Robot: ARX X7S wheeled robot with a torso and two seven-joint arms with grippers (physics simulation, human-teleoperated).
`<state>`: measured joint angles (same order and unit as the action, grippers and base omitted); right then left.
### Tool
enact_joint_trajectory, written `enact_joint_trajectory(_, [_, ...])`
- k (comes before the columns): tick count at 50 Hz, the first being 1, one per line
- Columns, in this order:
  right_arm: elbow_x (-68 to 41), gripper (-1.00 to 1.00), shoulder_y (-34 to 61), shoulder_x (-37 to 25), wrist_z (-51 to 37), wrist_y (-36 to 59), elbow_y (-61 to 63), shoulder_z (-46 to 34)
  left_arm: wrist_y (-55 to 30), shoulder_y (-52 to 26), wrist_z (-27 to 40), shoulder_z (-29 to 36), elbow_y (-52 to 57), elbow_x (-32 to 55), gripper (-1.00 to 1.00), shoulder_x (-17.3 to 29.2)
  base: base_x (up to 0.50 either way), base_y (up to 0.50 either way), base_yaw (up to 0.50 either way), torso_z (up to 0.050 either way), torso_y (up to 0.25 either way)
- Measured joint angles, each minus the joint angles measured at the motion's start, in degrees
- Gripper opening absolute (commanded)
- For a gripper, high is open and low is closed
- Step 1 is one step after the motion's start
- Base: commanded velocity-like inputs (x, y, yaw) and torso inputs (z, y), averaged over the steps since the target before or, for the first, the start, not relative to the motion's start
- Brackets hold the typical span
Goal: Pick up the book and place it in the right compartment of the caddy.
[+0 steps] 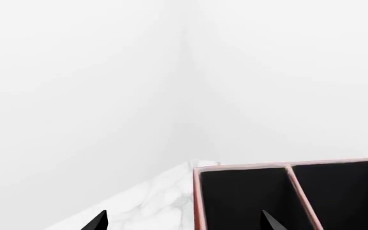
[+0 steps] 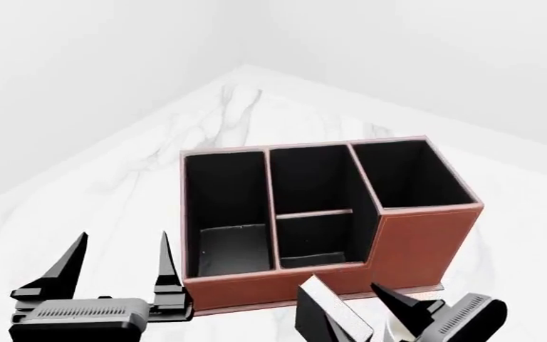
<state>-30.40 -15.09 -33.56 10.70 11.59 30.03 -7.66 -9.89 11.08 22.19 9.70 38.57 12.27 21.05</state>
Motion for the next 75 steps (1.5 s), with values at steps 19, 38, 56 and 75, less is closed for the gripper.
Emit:
enact_joint_trajectory(19, [1.4,1.00,0.0,0.6,0.9,-1.6,-2.6,-1.1,0.1,-0.2,0.3,0.3,-0.2,0.1,1.00,0.2,0.00,0.00,0.00,0.000,0.000])
enact_joint_trajectory(38, [2.1,1.00,1.0,1.1,2.0,-2.6,-6.0,-2.2,0.1,-0.2,0.7,0.5,-0.2,0.2,1.00,0.5,0.00,0.00,0.00,0.000,0.000])
enact_joint_trajectory(56, [3.1,1.00,1.2,1.9,2.7,-4.0,-9.0,-3.1,0.1,-0.3,1.0,0.7,-0.3,0.3,1.00,0.7,0.00,0.00,0.00,0.000,0.000])
enact_joint_trajectory(75, [3.6,1.00,1.3,2.6,3.1,-5.2,-11.7,-3.8,0.1,-0.3,1.4,0.9,-0.2,0.3,1.00,0.9,0.00,0.00,0.00,0.000,0.000])
